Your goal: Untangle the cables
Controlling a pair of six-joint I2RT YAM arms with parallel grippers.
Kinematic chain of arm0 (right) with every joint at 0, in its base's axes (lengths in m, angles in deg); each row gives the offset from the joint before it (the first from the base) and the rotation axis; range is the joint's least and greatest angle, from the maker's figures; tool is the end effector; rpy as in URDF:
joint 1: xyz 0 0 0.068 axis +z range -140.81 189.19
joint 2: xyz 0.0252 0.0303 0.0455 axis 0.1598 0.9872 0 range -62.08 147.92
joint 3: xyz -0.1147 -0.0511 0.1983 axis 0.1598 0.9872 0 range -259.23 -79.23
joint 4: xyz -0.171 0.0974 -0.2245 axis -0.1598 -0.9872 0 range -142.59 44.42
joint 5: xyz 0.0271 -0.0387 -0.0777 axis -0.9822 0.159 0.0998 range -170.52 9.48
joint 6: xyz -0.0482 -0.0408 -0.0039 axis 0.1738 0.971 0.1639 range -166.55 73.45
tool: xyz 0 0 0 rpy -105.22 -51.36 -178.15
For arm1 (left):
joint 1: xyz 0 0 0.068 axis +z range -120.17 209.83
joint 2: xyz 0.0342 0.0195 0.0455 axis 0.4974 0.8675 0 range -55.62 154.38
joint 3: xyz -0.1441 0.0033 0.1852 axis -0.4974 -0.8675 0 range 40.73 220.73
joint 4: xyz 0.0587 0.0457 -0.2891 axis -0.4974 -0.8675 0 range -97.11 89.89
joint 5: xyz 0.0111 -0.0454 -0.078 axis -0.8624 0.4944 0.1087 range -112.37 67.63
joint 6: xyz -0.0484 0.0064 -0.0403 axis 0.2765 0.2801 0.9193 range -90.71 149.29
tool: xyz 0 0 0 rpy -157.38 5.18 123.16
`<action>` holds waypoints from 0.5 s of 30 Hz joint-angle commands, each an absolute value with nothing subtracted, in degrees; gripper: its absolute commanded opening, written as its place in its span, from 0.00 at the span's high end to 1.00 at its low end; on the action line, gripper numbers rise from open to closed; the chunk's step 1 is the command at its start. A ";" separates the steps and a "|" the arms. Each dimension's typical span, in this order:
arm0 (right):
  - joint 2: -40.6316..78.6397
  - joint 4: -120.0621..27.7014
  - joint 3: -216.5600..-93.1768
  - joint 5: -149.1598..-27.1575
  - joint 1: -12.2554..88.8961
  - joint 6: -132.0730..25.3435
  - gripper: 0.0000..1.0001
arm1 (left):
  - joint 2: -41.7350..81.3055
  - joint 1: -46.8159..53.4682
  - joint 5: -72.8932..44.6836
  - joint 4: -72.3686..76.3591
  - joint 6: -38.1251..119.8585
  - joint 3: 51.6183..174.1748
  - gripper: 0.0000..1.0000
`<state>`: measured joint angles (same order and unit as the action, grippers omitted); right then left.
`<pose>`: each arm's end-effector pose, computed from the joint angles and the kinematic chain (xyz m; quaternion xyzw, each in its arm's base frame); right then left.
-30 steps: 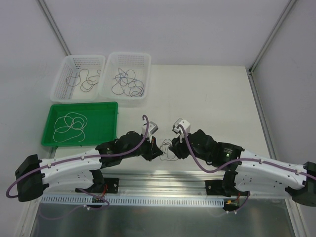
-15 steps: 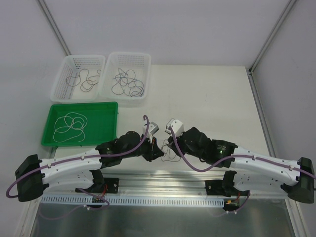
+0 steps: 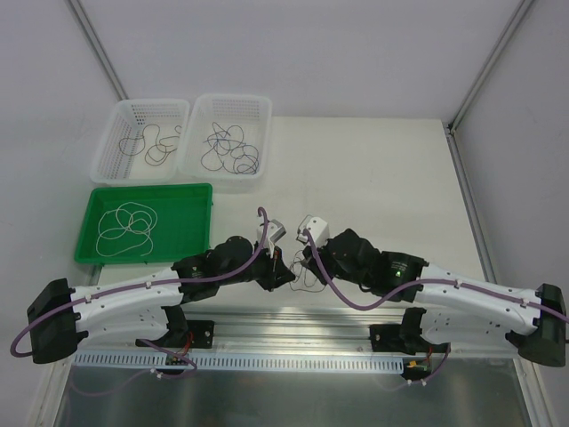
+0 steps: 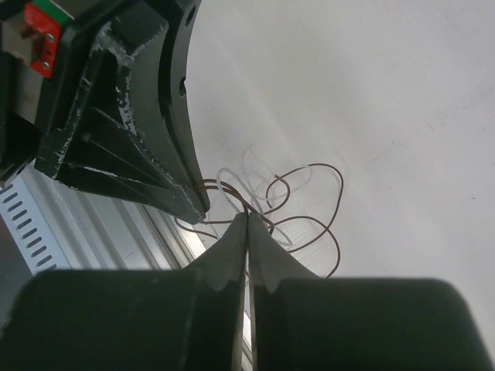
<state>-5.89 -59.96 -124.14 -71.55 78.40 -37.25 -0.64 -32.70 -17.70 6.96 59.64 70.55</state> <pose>0.1120 0.2738 0.2504 -0.5017 0.6798 0.2077 0.4930 0.1305 -0.2595 0.1927 0.2470 0.7705 -0.4478 0.3804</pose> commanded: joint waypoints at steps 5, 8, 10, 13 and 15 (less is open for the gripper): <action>-8.55 -60.61 -124.76 -70.24 78.01 -36.97 0.99 | -2.10 -32.14 -18.23 9.21 59.61 71.05 0.99; -10.48 -61.84 -124.41 -68.22 77.31 -37.67 0.99 | -2.71 -32.14 -19.72 9.12 59.70 70.09 0.94; -13.28 -62.46 -124.06 -67.25 76.35 -38.37 0.99 | -3.15 -32.14 -20.95 9.12 59.78 68.69 0.91; -17.33 -62.81 -123.10 -67.42 75.29 -38.99 0.99 | -4.02 -31.87 -23.84 9.12 61.19 65.97 0.89; -20.76 -62.02 -122.31 -68.12 74.15 -39.96 0.99 | -4.55 -31.35 -25.35 9.12 63.21 64.55 0.88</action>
<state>-16.45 -62.95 -122.92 -69.27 75.34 -38.41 -3.48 -32.30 -21.50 8.62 60.55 66.86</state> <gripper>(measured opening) 0.015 0.112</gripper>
